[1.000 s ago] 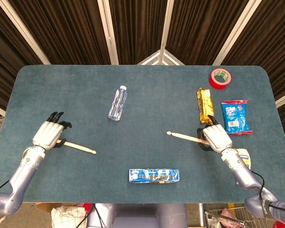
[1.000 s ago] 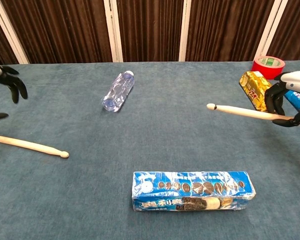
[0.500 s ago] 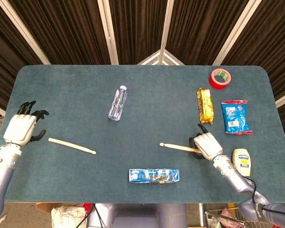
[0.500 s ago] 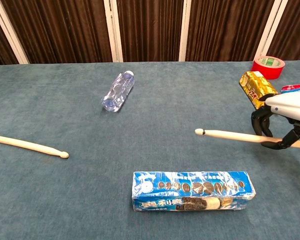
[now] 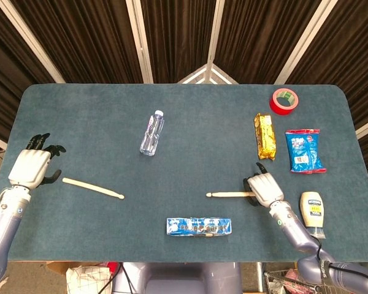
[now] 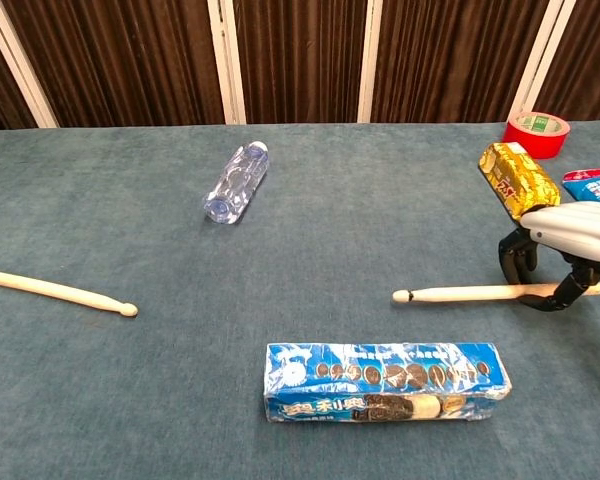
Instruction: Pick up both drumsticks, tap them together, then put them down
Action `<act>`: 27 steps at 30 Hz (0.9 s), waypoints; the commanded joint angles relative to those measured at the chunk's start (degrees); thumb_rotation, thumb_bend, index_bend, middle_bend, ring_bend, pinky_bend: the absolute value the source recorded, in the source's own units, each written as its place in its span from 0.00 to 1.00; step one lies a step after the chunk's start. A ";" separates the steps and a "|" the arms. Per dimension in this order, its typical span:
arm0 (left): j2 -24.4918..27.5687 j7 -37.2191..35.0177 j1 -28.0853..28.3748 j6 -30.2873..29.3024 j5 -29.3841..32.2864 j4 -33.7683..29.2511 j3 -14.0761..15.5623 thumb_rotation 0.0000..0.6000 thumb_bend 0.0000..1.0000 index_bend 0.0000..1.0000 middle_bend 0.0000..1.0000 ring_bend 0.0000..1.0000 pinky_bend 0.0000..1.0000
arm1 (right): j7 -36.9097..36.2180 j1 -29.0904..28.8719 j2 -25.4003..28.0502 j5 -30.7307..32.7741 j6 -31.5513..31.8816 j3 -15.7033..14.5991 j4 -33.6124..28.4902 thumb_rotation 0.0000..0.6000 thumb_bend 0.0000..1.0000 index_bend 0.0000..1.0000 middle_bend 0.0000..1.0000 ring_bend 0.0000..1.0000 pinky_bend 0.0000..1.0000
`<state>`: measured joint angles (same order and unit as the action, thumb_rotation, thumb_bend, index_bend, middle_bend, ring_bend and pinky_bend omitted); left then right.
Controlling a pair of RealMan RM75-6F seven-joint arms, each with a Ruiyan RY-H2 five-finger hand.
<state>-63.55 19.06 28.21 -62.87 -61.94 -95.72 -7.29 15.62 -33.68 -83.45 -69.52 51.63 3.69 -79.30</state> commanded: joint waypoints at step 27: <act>4.11 4.86 -15.83 -22.29 -8.75 -11.81 7.86 1.00 0.42 0.19 0.06 0.00 0.00 | -12.05 16.02 25.70 -10.05 21.89 -0.42 -24.10 1.00 0.31 0.18 0.17 0.11 0.03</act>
<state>-58.76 23.18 15.00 -82.21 -68.77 -106.59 -1.22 8.67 -22.83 -60.33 -73.73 68.09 6.93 -103.65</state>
